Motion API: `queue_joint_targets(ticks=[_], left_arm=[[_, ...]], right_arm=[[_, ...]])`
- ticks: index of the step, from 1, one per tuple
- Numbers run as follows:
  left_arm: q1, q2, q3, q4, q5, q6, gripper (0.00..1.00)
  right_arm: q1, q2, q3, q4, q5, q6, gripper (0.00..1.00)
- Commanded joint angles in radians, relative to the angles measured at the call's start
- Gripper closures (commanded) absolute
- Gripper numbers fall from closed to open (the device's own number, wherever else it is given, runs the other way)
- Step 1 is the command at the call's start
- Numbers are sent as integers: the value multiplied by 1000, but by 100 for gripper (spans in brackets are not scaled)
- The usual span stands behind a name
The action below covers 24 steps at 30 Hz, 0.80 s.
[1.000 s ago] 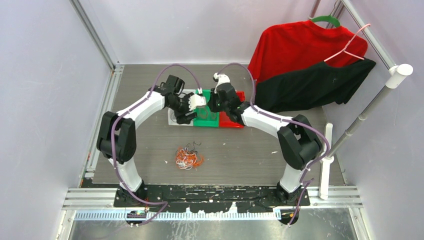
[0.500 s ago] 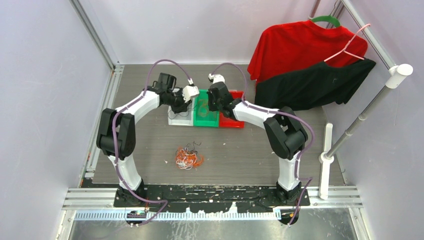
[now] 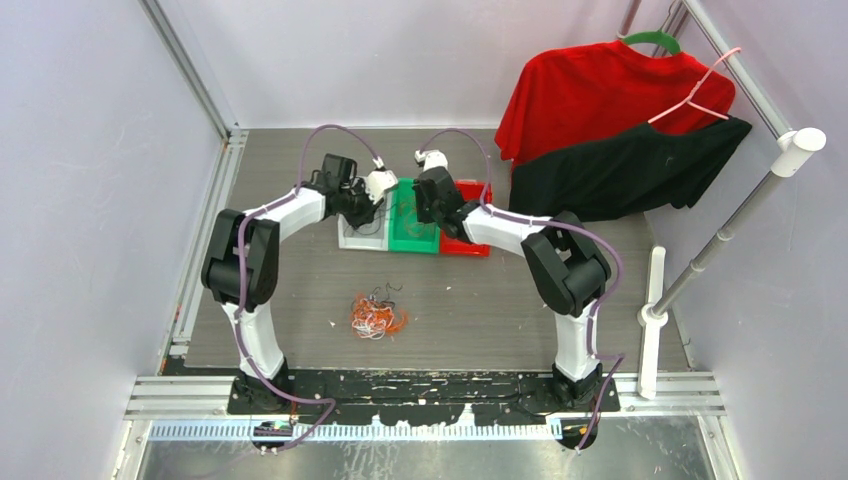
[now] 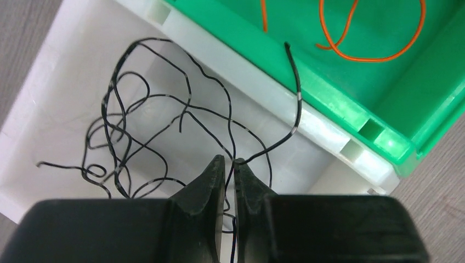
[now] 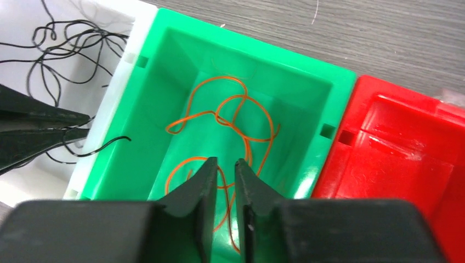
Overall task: Untangle the cables
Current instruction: Adjust the cable in the bin.
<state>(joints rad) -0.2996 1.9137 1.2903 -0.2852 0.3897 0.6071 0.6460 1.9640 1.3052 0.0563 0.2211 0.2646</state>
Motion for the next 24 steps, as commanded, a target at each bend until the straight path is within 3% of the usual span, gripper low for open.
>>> queue_joint_targets(ticks=[1, 4, 7, 13, 16, 19, 24], left_arm=[[17, -7, 1, 61, 20, -117, 88], [45, -15, 37, 30, 114, -223, 87], [68, -24, 63, 2, 196, -280, 84], [81, -69, 69, -110, 280, -185, 48], [89, -81, 87, -163, 306, -156, 39], [92, -89, 112, -215, 336, -110, 37], [86, -90, 170, -286, 355, -12, 49]], right_arm=[[-4, -84, -33, 77, -22, -13, 68], [-6, -139, -55, 129, -101, 7, 54], [-6, -163, -57, 163, -172, 19, 48], [-10, -175, -55, 182, -216, 78, 47], [-12, -174, -57, 195, -222, 121, 48], [-16, -179, -63, 203, -219, 148, 51], [-25, -206, -100, 225, -204, 174, 53]])
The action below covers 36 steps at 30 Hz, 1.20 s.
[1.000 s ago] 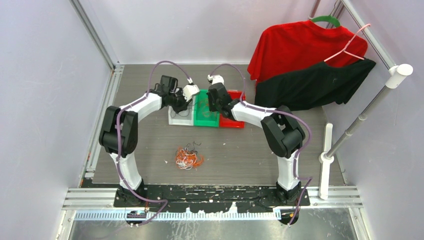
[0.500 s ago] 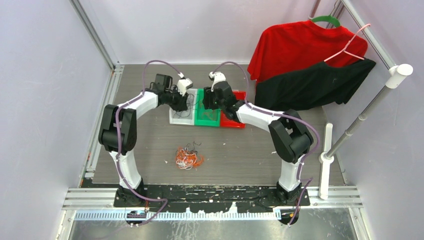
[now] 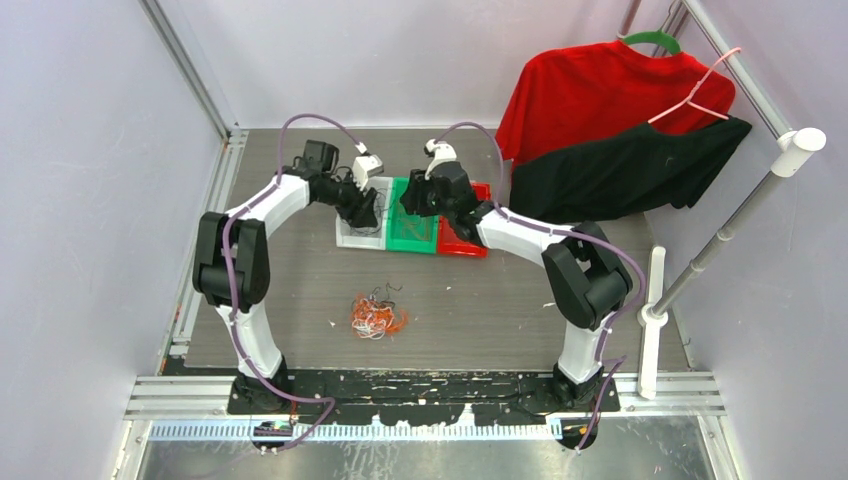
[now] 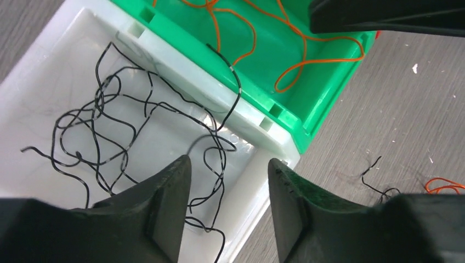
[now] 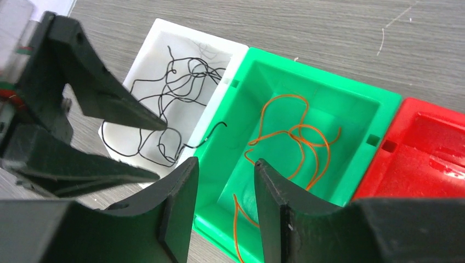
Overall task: Untangle the cables
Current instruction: Adjust the cable in the bin.
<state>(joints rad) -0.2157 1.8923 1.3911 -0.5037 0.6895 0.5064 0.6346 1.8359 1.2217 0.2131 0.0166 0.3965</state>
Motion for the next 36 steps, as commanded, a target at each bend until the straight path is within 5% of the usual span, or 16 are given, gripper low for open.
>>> queue_joint_targets(ticks=[1, 6, 12, 25, 36], left_arm=[[1, -69, 83, -76, 49, 104, 52], [-4, -70, 127, -74, 34, 150, 66], [-55, -17, 181, -138, 11, 240, 63], [-91, 104, 274, -155, 13, 101, 49], [-106, 100, 231, -28, -13, 8, 61]], right_arm=[[-16, -83, -23, 68, 1, 44, 53], [-28, -97, -52, 85, 3, 69, 55], [-36, -111, -76, 88, 3, 79, 57], [-43, -147, -119, 99, 17, 64, 59], [-44, -163, -150, 112, 23, 64, 61]])
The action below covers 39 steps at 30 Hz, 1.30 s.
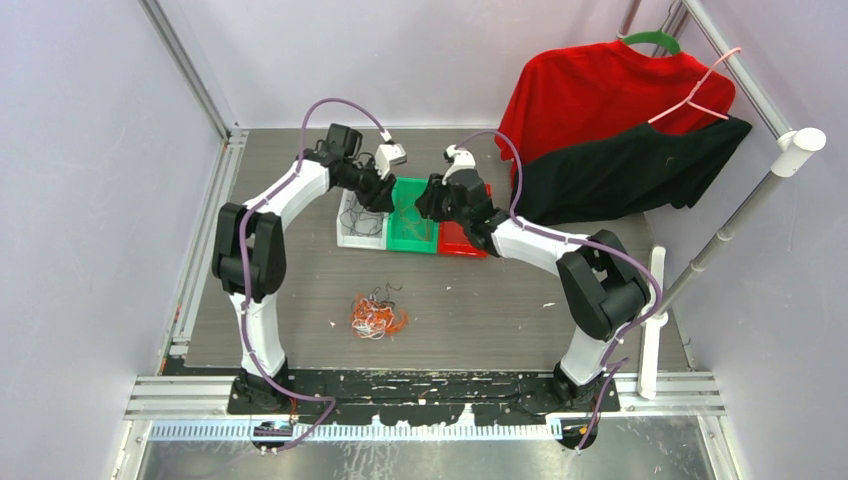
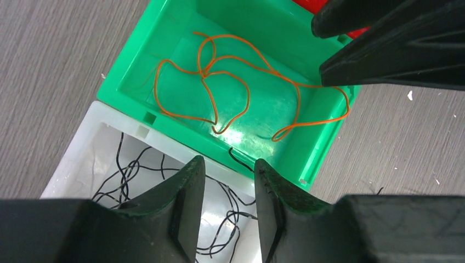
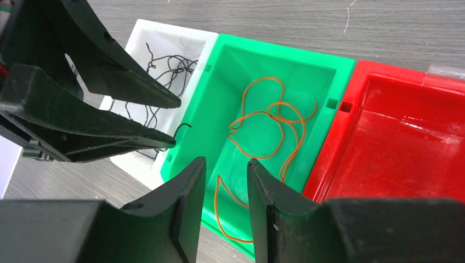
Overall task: Untangle the cables
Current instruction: Adjust the cable in the bin.
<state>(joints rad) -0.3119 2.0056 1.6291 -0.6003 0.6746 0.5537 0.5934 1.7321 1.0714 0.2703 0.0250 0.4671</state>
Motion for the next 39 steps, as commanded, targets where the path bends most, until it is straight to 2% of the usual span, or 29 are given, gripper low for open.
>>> queue_joint_targets(ticks=[1, 7, 10, 12, 17, 21, 23, 25, 39], left_arm=[[-12, -14, -11, 79, -3, -48, 61], [-32, -16, -13, 91, -24, -67, 51], [-47, -7, -16, 94, -79, -60, 53], [-52, -4, -15, 98, -114, -58, 58], [-52, -21, -38, 116, -138, -53, 78], [-53, -32, -46, 104, -134, -50, 83], [-54, -40, -49, 103, -133, -49, 89], [-53, -52, -48, 105, -140, -50, 99], [19, -119, -70, 175, -240, -64, 100]], right_arm=[[-3, -60, -3, 54, 15, -8, 61], [-3, -72, -21, 55, 22, -15, 61], [-3, -78, -28, 59, 24, -13, 62], [-3, -82, -32, 60, 29, -17, 62], [-8, -93, -42, 60, 39, -23, 62], [-13, -95, -46, 64, 41, -24, 62], [-14, -99, -49, 66, 44, -24, 62], [-16, -102, -54, 68, 48, -24, 62], [-24, -124, -81, 78, 59, -21, 63]])
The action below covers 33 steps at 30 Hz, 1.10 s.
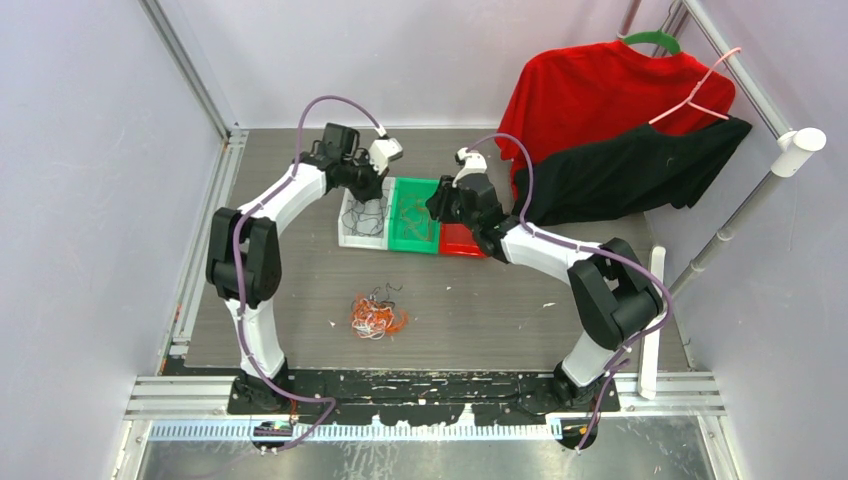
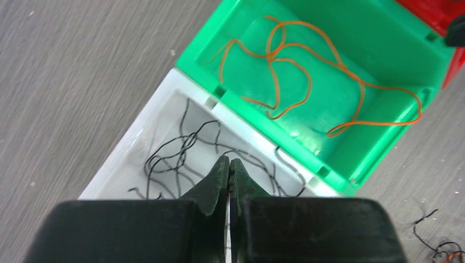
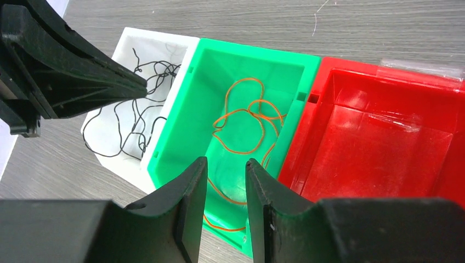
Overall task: Untangle the cables
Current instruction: Adjust the cable in the bin.
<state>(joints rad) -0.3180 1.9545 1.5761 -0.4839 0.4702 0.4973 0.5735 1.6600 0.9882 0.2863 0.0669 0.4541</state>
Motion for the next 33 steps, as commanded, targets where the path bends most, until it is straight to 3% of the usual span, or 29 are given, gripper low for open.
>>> queue_joint_targets(ticks=[1, 10, 14, 17, 24, 29, 33], left_arm=[[25, -68, -24, 63, -41, 1, 100], [28, -50, -45, 62, 33, -31, 98], [33, -46, 13, -21, 161, -72, 65], [29, -28, 50, -49, 212, -115, 59], [-12, 13, 59, -32, 140, -137, 56], [-24, 37, 60, 39, 5, -179, 63], [-37, 42, 62, 36, -14, -180, 66]], right_arm=[[-5, -52, 1, 62, 17, -8, 63], [-5, -62, 2, 46, 23, -19, 63], [-6, -58, 3, 44, 22, -20, 63], [-6, -51, 10, 46, 15, -13, 63], [-6, -52, 10, 41, 13, -12, 63], [-6, -60, 3, 40, 15, -17, 63], [-6, -64, -2, 41, 18, -21, 63]])
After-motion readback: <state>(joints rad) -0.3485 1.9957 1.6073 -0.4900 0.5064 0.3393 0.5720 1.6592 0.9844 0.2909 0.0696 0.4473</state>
